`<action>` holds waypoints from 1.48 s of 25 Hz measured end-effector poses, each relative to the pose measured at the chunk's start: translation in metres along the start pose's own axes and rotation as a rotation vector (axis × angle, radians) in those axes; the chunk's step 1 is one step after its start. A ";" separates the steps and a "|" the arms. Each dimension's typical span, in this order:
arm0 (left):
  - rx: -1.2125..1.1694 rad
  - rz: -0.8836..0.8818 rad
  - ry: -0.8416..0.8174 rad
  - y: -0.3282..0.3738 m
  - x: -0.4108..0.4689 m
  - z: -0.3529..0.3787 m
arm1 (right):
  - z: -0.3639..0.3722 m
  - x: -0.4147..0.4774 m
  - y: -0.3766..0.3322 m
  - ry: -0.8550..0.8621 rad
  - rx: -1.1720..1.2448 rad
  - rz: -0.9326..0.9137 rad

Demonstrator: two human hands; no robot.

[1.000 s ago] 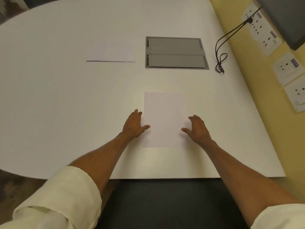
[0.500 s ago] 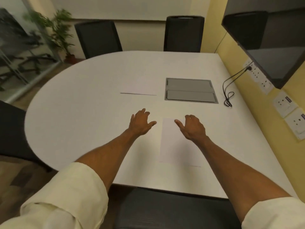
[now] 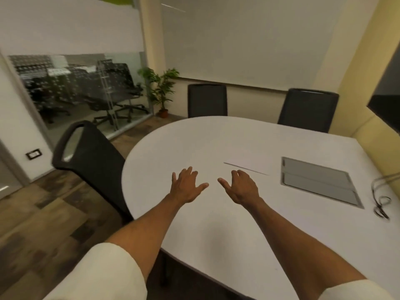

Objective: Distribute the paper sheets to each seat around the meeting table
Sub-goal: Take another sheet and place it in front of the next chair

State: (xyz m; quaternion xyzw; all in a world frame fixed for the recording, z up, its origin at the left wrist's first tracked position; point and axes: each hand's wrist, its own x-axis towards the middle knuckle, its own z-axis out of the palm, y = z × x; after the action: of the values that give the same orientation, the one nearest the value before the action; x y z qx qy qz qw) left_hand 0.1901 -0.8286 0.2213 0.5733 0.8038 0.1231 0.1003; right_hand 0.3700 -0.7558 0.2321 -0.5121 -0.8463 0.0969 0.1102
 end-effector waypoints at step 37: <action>0.073 -0.610 0.253 -0.643 0.136 -0.276 | 0.200 0.350 -0.704 -0.115 0.036 -0.719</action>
State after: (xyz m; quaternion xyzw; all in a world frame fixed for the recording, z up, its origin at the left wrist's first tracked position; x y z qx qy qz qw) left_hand -0.5135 -0.9238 0.2796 0.2896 0.9484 0.1289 0.0114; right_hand -0.4406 -0.7767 0.2664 -0.1735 -0.9752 0.0957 0.0983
